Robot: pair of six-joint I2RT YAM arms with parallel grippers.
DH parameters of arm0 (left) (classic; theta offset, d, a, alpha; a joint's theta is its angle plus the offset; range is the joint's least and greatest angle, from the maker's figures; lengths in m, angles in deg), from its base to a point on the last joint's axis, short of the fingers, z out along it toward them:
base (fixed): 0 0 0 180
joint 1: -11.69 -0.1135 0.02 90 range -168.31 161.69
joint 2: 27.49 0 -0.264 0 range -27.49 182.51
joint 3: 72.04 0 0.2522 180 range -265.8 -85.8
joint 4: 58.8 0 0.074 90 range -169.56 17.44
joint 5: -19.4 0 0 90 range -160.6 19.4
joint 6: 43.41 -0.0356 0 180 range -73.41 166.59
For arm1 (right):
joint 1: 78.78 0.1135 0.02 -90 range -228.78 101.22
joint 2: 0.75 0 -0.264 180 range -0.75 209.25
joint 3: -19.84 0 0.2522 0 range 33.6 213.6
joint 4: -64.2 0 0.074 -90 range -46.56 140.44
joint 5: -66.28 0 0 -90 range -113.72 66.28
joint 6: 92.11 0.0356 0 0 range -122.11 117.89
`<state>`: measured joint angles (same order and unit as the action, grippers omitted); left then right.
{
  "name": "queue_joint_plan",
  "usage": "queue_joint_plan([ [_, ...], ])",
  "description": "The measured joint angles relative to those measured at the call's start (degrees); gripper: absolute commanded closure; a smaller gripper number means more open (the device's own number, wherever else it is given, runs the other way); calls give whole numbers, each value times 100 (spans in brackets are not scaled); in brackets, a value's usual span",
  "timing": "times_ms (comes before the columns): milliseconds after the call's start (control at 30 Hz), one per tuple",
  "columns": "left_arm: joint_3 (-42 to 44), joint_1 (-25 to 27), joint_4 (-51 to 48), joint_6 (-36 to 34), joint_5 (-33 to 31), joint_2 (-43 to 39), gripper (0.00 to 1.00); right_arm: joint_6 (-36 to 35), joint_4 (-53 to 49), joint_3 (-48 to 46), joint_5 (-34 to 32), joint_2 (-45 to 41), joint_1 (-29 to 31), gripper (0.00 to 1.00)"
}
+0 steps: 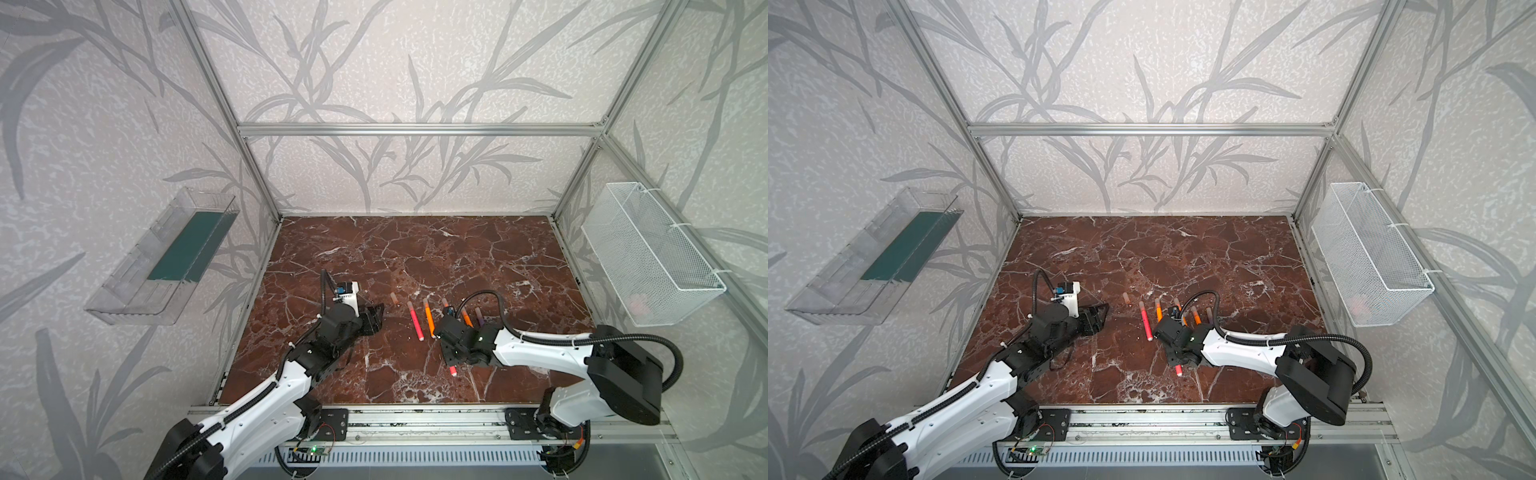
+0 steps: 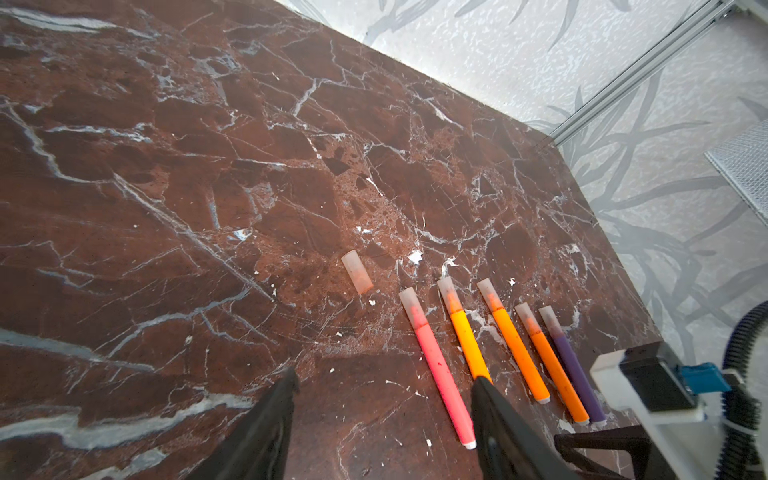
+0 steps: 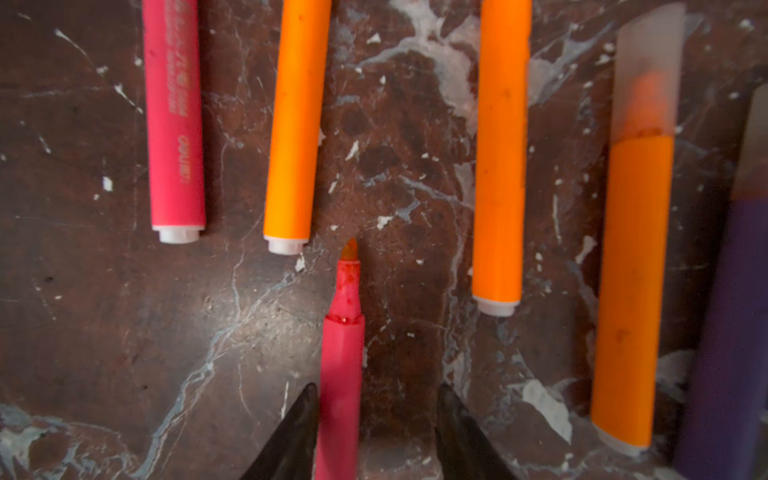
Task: Insert the pens into the pen caps
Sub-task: 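Grasp the uncapped red marker on the table with the right gripper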
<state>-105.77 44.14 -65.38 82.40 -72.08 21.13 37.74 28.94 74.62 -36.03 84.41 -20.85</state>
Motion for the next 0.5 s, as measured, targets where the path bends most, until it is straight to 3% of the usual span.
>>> queue_joint_plan([
  [233, 24, 0, -22, -2, -20, -131, 30, 24, 26, 39, 0, 57, 262, 55],
  [500, 37, 0, -92, -2, -20, -138, 30, 83, 87, 260, -24, 409, 280, 72],
])
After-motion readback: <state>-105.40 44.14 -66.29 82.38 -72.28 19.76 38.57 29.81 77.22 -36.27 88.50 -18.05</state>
